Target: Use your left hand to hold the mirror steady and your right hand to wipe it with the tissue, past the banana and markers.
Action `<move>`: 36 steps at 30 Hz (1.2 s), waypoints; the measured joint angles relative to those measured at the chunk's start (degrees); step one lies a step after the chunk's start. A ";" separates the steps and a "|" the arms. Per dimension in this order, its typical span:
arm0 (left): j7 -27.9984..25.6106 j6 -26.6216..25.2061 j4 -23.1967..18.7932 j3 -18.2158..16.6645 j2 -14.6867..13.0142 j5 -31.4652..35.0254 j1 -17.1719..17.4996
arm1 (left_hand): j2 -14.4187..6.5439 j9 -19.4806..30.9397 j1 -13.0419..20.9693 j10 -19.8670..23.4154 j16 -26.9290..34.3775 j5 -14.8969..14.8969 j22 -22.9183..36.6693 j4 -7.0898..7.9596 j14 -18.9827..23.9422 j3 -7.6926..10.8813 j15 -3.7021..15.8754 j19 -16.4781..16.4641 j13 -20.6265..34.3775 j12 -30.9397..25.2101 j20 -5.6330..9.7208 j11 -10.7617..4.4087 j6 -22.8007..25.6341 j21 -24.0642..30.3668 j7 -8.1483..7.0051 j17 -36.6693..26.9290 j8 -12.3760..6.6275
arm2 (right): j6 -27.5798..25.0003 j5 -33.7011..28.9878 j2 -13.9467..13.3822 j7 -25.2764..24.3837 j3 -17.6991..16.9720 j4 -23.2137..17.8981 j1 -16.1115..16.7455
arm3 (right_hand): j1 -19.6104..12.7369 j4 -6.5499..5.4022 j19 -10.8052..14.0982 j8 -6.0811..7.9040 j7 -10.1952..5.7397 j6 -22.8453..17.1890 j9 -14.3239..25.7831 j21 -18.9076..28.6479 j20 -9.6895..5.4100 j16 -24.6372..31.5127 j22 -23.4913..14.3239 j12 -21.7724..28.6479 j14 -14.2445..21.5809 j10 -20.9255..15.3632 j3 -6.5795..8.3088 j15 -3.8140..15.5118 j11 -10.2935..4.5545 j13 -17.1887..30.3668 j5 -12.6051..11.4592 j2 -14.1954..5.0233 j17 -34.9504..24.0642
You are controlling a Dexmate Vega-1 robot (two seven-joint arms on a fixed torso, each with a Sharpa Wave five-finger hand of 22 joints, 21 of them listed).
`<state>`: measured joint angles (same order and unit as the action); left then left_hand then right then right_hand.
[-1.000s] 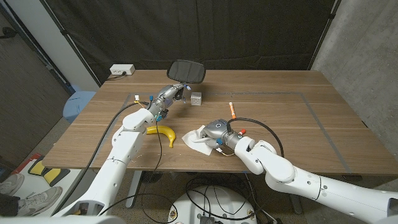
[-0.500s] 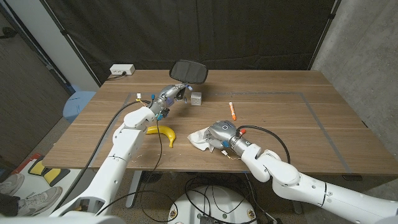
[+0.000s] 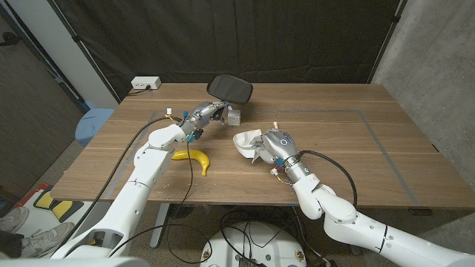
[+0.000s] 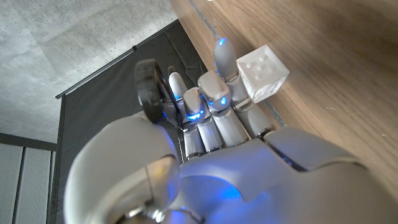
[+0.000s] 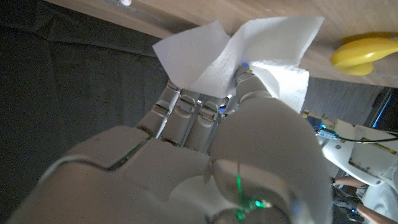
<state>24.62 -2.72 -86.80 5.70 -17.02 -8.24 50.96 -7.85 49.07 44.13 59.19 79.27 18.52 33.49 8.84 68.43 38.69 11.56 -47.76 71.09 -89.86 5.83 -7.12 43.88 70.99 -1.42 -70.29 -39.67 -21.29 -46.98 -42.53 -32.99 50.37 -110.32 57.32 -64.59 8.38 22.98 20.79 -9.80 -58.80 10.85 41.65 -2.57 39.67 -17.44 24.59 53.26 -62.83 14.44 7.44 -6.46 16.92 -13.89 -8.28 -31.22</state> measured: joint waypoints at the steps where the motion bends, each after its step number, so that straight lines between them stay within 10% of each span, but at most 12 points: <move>1: 0.15 -0.14 -0.01 0.21 -0.29 0.15 -0.17 | 0.08 0.00 -0.08 0.00 0.19 0.00 -0.05 0.00 0.00 0.00 0.00 0.00 0.00 0.00 0.00 0.00 0.00 0.17 0.00 0.00 0.00 | 0.08 0.28 0.34 -2.91 -0.28 0.27 0.15 | 0.00 0.00 0.00 0.00 0.00 -0.01 0.00 0.29 0.00 0.00 0.00 0.07 0.00 -0.20 0.00 0.00 0.20 0.00 0.00 0.00 -0.14; 8: 1.39 -1.22 -0.01 0.21 -0.29 1.53 -0.17 | 0.08 0.00 -0.07 -0.02 0.19 -0.18 -0.19 -0.25 0.00 0.24 -0.01 0.00 0.00 0.00 0.00 -0.01 -0.12 0.44 -0.08 0.00 -0.39 | 0.08 0.28 2.79 -2.91 -2.25 2.19 0.95 | -0.20 0.00 -0.14 0.00 -0.01 -0.13 0.00 0.95 0.14 0.45 0.01 0.48 1.03 -1.01 0.00 0.21 0.18 0.52 0.03 0.21 -0.77; 9: 1.58 -1.35 -0.29 1.19 -1.48 1.74 -0.89 | 0.08 0.00 -0.07 -0.02 0.27 -0.19 -0.21 -0.25 0.00 0.25 -0.01 0.00 0.00 0.00 0.00 -0.02 -0.12 0.44 -0.08 0.00 -0.39 | 0.10 0.95 3.31 -11.34 -2.65 2.59 1.03 | -0.27 0.00 -0.22 0.01 -0.03 -0.17 0.00 0.95 0.21 0.45 0.01 0.65 1.14 -1.24 0.00 0.32 -0.05 0.52 0.04 0.28 -0.79; 15: 3.22 -2.07 -0.60 2.39 -2.94 3.64 -1.79 | 0.08 0.01 -0.07 -0.04 0.41 -0.20 -0.31 -0.24 -0.12 0.26 0.11 0.31 0.00 0.00 -0.31 -0.03 -0.22 0.82 -0.01 -0.01 -0.60 | 0.09 1.17 4.74 -15.89 -3.69 3.77 1.11 | -0.27 0.00 -0.22 0.06 -0.04 -0.19 -0.01 1.44 0.22 0.45 0.01 0.86 1.38 -1.61 0.00 0.55 0.18 0.85 0.04 0.28 -1.25; 36: 8.85 -0.44 0.71 5.69 -5.97 7.79 -4.93 | 0.22 -0.24 -0.21 -0.49 0.83 -0.45 -1.11 0.09 -1.03 1.03 0.19 0.93 0.00 0.00 -0.31 -0.06 -0.94 1.76 0.10 -0.01 -1.24 | -2.34 0.06 6.72 -19.29 -6.06 5.00 -0.67 | -0.87 0.31 -0.42 0.00 0.00 -1.20 -0.07 3.12 0.02 1.33 0.02 1.06 2.35 -2.64 -0.78 0.92 -0.03 1.87 0.01 0.89 -2.92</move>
<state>33.47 -3.16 -86.10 11.38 -23.00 -0.45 46.03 -7.63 48.83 43.92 58.69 80.10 18.07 32.38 8.93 67.40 39.72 11.76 -46.83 71.09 -89.86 5.52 -7.18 42.95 72.76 -1.32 -70.30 -40.91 -23.63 -46.92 -35.81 -52.28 44.30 -105.32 56.65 -65.46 8.69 22.56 20.80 -9.80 -60.00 10.78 44.77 -2.55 41.00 -17.42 25.65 55.61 -65.47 13.66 8.37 -6.48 18.79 -13.88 -7.40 -34.14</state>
